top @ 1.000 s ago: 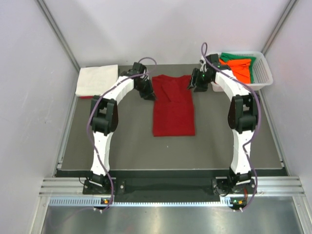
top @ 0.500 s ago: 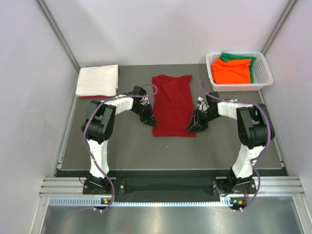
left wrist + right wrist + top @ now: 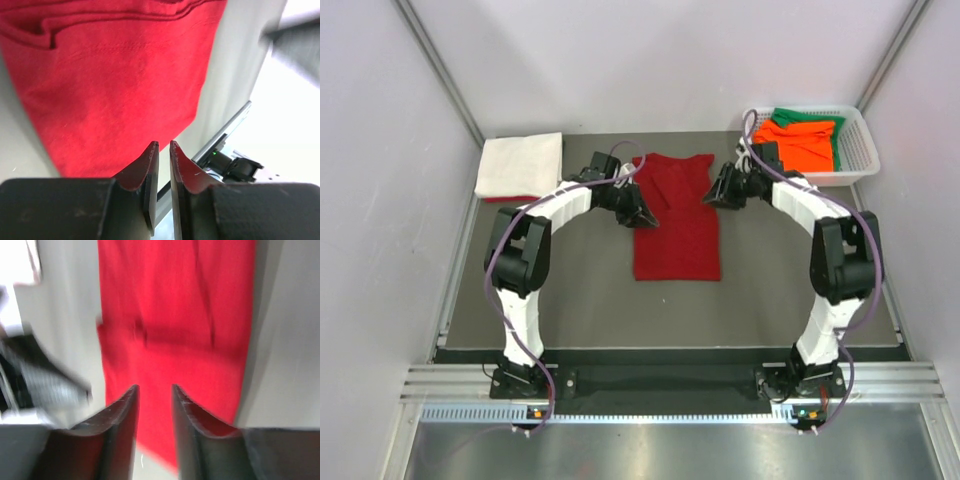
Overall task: Fold and stack the t-shirts
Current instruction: Fold the tshirt
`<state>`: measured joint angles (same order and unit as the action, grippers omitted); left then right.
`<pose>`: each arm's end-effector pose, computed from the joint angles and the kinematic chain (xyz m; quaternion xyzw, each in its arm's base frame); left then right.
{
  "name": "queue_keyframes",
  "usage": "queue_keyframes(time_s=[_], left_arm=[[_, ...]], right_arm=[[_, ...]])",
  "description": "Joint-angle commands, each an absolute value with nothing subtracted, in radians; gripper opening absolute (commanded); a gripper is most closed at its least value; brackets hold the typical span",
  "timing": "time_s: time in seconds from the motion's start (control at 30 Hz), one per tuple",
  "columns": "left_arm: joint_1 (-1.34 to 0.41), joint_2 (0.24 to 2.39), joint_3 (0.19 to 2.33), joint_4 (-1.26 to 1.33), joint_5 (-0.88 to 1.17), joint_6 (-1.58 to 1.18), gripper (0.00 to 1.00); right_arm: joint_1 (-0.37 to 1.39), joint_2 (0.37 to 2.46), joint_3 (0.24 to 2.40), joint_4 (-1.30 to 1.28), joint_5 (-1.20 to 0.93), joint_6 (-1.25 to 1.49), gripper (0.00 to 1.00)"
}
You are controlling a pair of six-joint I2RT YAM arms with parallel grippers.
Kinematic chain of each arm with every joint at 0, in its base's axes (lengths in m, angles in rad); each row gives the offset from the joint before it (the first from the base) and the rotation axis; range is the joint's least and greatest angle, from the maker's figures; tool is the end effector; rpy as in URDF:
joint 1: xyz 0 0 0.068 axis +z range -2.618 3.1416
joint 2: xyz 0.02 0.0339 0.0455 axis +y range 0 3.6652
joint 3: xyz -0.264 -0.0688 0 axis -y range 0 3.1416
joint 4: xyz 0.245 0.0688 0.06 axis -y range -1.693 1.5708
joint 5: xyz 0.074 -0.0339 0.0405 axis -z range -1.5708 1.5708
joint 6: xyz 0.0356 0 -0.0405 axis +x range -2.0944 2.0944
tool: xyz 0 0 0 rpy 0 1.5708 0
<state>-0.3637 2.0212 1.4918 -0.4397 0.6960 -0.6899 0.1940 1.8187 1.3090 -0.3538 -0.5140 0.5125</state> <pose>0.3975 -0.1757 0.1957 -0.0461 0.9023 -0.4216 0.0770 0.3853 0.0935 0.2225 0.0570 0.9098 0.3396 0.2318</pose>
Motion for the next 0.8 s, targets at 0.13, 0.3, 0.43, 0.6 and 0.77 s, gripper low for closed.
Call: queue_keyframes(time_s=[0.13,0.3,0.43,0.6,0.77], left_arm=[[-0.365,2.017,1.465,-0.365,0.765,-0.713,0.19],[-0.365,1.968,1.376,-0.359,0.764,-0.695,0.19],[-0.361,1.944,1.354,-0.385,0.752,-0.670,0.19],[-0.348,1.951,1.376,-0.423,0.756,-0.646,0.19],[-0.342,1.951,1.410,-0.443,0.758,-0.632,0.24]], right_arm=[[0.206,2.107,1.644,-0.126,-0.365,0.600,0.24],[0.210,2.250,1.865,-0.097,-0.324,0.598,0.18],[0.210,2.400,2.055,-0.170,-0.255,0.583,0.12],[0.206,2.554,2.264,-0.278,-0.227,0.551,0.11],[0.193,2.565,2.221,-0.307,-0.169,0.494,0.11]])
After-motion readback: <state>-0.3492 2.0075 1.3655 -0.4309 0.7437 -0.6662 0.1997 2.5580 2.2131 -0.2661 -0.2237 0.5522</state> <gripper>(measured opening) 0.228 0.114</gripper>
